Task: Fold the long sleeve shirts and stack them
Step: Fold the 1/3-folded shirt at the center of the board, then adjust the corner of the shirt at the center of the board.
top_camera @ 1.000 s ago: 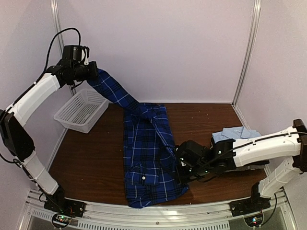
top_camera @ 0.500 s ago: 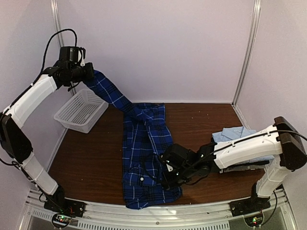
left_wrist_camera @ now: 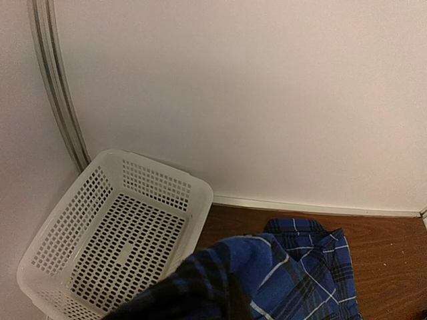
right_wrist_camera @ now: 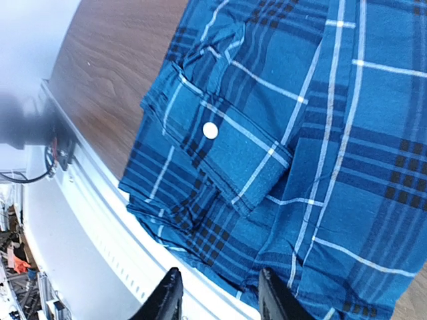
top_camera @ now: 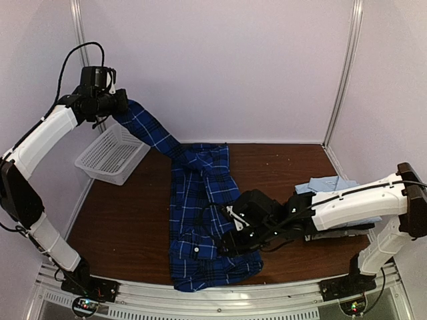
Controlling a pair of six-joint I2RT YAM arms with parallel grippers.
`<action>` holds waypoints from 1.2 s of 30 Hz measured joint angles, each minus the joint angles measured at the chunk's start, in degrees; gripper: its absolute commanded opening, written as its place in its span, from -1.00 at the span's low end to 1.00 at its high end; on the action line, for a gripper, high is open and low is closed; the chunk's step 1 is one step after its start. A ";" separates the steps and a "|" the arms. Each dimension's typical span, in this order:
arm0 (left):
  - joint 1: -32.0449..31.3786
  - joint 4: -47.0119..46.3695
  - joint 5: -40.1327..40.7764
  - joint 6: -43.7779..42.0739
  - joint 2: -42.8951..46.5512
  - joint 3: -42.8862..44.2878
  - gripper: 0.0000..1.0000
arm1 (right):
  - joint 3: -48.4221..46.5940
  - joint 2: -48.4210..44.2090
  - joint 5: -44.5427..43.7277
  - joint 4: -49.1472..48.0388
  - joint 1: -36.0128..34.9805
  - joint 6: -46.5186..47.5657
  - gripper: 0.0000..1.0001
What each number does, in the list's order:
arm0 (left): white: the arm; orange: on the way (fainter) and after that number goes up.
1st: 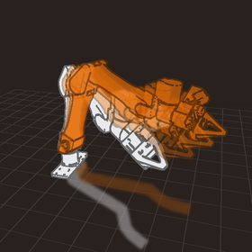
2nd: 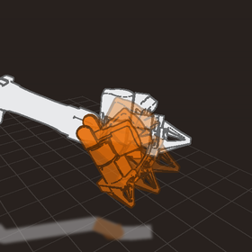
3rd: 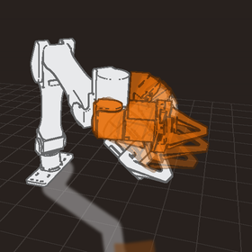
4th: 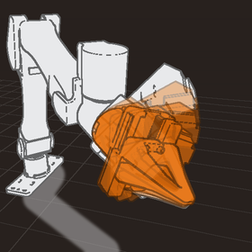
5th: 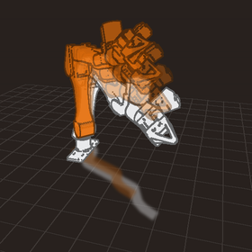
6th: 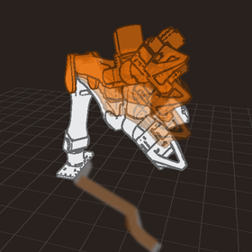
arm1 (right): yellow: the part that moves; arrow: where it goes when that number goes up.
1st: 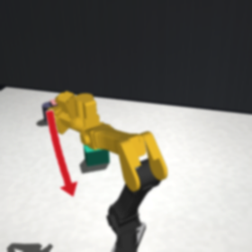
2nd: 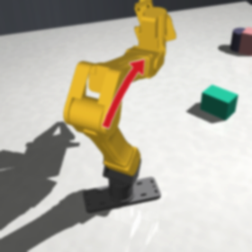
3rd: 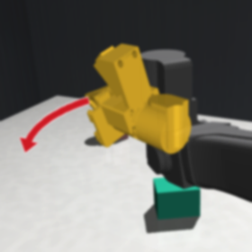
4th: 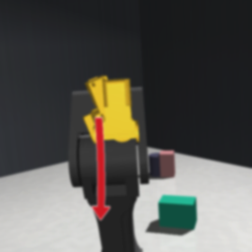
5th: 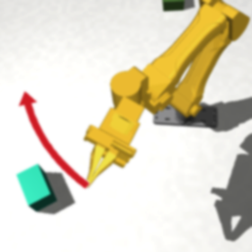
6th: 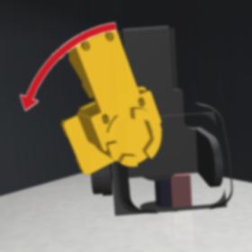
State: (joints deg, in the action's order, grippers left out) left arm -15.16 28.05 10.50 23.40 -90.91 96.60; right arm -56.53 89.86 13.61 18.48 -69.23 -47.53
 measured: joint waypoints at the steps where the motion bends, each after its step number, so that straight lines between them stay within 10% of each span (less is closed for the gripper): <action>1: 0.28 0.02 -0.02 0.00 0.00 0.02 -1.00 | 0.11 -0.83 -0.24 0.22 0.09 0.04 -0.10; 23: 1.14 0.24 -3.28 0.07 -2.12 0.02 -1.00 | -10.05 14.97 -11.47 12.90 -7.56 4.07 -0.09; 36: 1.14 0.31 -4.13 0.13 -2.43 0.00 -1.00 | -12.79 17.70 -17.18 14.14 -7.56 2.38 -0.76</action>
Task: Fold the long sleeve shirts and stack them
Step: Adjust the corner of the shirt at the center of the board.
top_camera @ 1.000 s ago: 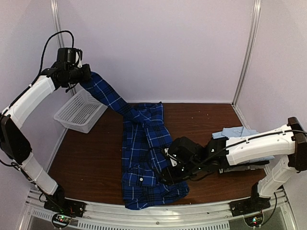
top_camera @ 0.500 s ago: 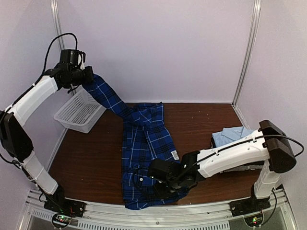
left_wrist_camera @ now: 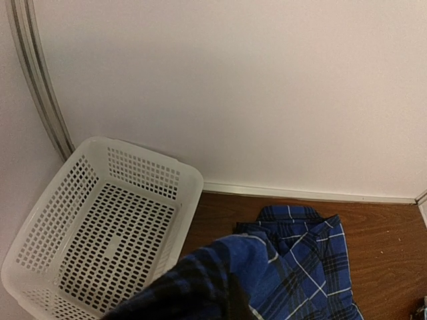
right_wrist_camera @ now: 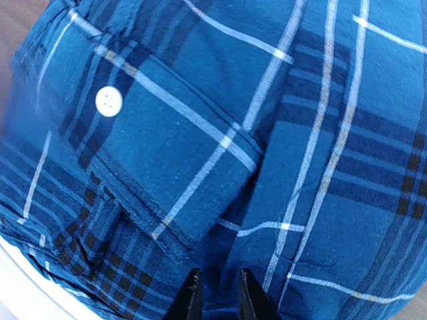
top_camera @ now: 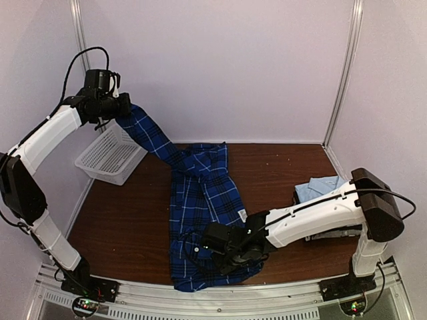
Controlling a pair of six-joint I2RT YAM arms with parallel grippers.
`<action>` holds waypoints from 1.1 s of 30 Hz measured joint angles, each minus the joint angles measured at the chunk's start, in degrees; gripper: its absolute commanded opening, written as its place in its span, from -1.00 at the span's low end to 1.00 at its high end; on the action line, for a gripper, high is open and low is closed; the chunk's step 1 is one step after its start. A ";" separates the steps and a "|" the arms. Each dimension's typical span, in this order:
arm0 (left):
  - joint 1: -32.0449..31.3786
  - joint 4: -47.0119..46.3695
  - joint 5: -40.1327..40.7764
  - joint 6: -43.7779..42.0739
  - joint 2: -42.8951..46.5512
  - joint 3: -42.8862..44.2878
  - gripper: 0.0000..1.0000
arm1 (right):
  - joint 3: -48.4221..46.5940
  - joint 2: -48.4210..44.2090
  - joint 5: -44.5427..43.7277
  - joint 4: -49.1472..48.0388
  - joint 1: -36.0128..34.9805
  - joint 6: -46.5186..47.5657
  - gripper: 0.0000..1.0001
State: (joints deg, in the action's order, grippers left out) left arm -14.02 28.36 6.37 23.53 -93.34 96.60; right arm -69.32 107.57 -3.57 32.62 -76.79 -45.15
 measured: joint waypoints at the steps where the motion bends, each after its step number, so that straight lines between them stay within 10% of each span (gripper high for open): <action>1: 0.00 0.00 0.00 0.00 0.00 0.02 -1.00 | -0.11 0.13 -0.11 -0.07 0.00 0.02 -0.83; 33: 0.00 -0.28 -2.21 0.31 -1.60 4.17 -1.00 | -2.03 -0.68 5.60 -3.82 1.09 2.34 -0.82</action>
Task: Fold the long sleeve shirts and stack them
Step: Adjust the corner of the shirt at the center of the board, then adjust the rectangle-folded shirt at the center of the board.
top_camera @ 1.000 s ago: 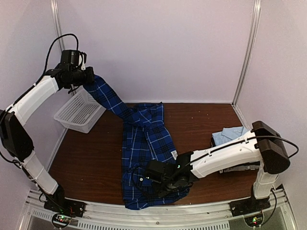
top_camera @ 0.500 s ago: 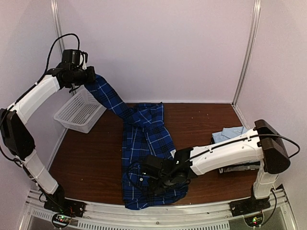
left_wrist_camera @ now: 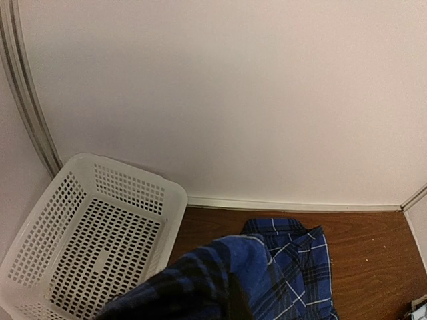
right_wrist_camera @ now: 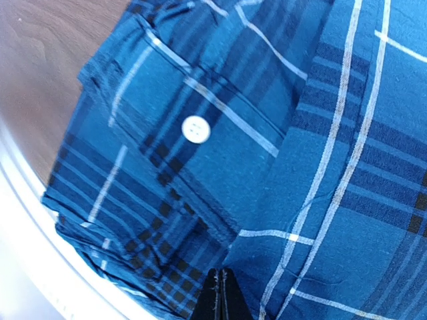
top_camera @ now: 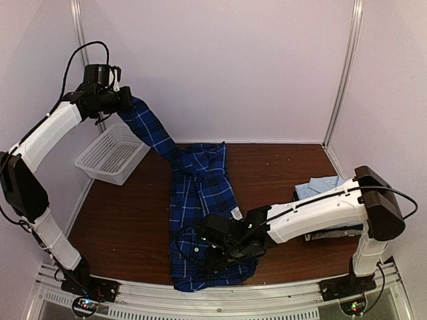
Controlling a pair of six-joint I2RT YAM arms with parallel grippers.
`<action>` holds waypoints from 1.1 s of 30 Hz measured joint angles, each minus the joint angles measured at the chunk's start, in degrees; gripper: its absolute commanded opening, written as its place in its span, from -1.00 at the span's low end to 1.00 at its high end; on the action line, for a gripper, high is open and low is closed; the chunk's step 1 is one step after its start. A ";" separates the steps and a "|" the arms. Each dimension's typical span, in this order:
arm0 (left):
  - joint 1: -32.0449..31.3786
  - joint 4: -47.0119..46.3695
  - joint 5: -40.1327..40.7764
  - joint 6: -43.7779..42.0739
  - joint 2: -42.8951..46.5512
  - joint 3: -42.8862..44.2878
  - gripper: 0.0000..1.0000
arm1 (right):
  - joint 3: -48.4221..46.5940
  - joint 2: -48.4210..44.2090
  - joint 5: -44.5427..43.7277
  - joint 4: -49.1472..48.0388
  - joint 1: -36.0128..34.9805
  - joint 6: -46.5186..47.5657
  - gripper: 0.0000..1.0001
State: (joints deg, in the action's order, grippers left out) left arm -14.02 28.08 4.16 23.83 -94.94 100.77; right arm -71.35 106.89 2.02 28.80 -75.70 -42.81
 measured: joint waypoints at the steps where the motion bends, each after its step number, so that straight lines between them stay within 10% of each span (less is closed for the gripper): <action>1: 0.00 -0.39 -0.66 0.00 0.00 -0.35 -1.00 | 0.72 0.00 0.52 -0.48 0.26 -0.11 -0.73; 8: -0.11 -3.06 -10.56 -0.68 0.44 -8.68 -1.00 | 5.62 -3.72 2.54 -3.34 3.30 0.35 -0.26; 21: -4.15 -4.94 -19.04 -1.95 1.36 -12.83 -1.00 | 12.66 -14.58 4.28 -11.02 19.08 0.50 -0.05; 33: -18.56 -5.18 -20.94 0.85 -13.31 22.40 -1.00 | 7.93 -14.71 4.24 -15.74 35.52 4.57 0.06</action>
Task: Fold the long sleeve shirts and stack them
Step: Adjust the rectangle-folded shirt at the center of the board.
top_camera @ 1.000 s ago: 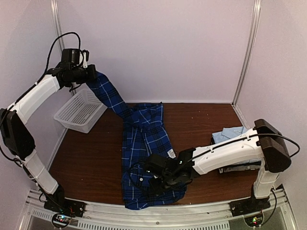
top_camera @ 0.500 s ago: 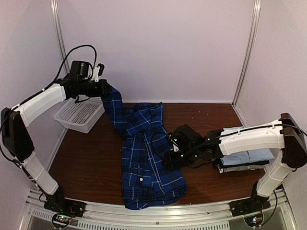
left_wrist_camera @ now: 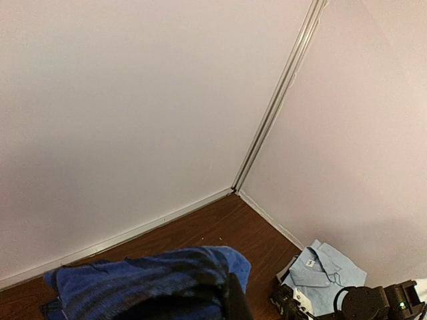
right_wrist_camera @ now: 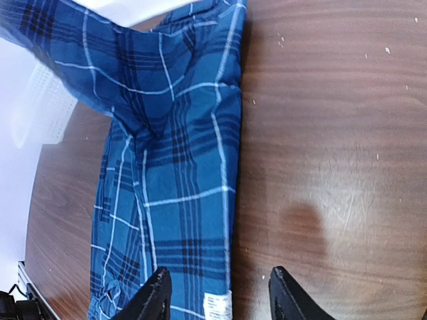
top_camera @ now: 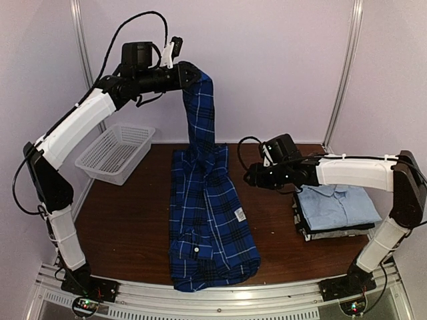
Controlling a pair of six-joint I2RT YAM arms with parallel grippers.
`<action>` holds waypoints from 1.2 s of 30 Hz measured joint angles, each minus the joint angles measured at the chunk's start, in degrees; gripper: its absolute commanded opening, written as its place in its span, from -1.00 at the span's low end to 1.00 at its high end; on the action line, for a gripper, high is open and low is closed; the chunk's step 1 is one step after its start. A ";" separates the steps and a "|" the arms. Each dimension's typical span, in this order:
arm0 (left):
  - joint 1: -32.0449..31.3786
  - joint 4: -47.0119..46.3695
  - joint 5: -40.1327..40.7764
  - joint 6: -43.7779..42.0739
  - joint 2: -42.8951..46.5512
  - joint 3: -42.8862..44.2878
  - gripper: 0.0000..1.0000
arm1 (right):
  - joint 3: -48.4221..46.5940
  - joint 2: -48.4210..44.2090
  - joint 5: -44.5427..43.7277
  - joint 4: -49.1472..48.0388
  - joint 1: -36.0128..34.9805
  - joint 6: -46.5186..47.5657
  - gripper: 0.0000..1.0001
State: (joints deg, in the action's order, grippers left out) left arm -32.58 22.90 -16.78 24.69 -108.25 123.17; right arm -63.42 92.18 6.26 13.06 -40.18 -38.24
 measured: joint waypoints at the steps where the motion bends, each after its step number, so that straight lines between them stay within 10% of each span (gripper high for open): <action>1: -0.42 -0.31 0.24 0.28 0.13 0.09 -1.00 | -0.31 0.22 0.04 -0.42 0.26 0.39 0.08; 13: 3.41 -1.29 8.94 2.91 3.85 -15.96 -1.00 | 0.26 10.43 5.55 -4.02 0.46 3.48 0.22; 21: 3.43 -1.81 8.55 3.30 3.89 -16.00 -1.00 | 0.35 14.51 7.78 -6.69 0.46 3.74 -0.16; 27: 3.43 -1.81 7.52 3.50 3.87 -15.93 -1.00 | 2.36 15.56 9.51 -9.18 0.46 3.08 -0.97; 36: 3.43 -2.05 7.39 3.50 3.82 -16.61 -1.00 | 13.49 11.08 10.29 -16.24 0.46 -2.03 -0.76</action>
State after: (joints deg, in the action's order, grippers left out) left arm -29.15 20.84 -9.39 28.18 -104.42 106.56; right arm -49.93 103.26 16.56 -3.18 -39.72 -40.27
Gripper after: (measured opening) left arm 0.024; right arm 0.020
